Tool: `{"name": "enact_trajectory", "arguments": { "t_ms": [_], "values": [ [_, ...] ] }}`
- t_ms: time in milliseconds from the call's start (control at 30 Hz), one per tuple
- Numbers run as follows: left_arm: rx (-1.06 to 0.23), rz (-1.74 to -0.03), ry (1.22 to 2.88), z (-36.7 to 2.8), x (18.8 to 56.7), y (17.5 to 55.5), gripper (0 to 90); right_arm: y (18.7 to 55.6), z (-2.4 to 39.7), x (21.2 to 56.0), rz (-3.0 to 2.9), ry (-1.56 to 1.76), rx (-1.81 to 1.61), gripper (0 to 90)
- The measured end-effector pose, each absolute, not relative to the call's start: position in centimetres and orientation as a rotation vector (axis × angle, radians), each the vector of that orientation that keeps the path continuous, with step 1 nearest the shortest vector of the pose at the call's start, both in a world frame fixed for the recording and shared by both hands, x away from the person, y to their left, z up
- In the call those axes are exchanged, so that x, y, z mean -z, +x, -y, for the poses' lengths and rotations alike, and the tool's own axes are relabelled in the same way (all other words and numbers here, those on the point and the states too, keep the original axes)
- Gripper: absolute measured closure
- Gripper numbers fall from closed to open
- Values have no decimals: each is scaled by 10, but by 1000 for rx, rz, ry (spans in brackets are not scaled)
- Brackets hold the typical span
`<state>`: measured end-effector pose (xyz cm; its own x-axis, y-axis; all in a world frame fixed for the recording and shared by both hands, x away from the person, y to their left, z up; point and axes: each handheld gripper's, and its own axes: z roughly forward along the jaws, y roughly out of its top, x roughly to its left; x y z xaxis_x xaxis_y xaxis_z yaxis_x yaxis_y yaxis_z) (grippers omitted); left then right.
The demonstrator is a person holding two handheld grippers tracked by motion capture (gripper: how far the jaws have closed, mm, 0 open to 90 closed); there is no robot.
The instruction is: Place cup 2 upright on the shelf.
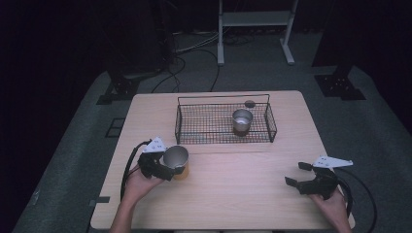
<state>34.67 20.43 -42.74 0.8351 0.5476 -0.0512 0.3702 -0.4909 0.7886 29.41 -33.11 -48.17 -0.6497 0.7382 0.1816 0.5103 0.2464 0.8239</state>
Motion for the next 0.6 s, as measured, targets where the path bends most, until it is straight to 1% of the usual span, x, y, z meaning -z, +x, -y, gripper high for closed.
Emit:
{"name": "enact_trajectory", "arguments": {
  "t_ms": [600],
  "values": [
    [-262, -619, 2167, -190, 400, 352, 91, 294, 335, 483, -2270, 1178, -1375, 83]
  ]
}}
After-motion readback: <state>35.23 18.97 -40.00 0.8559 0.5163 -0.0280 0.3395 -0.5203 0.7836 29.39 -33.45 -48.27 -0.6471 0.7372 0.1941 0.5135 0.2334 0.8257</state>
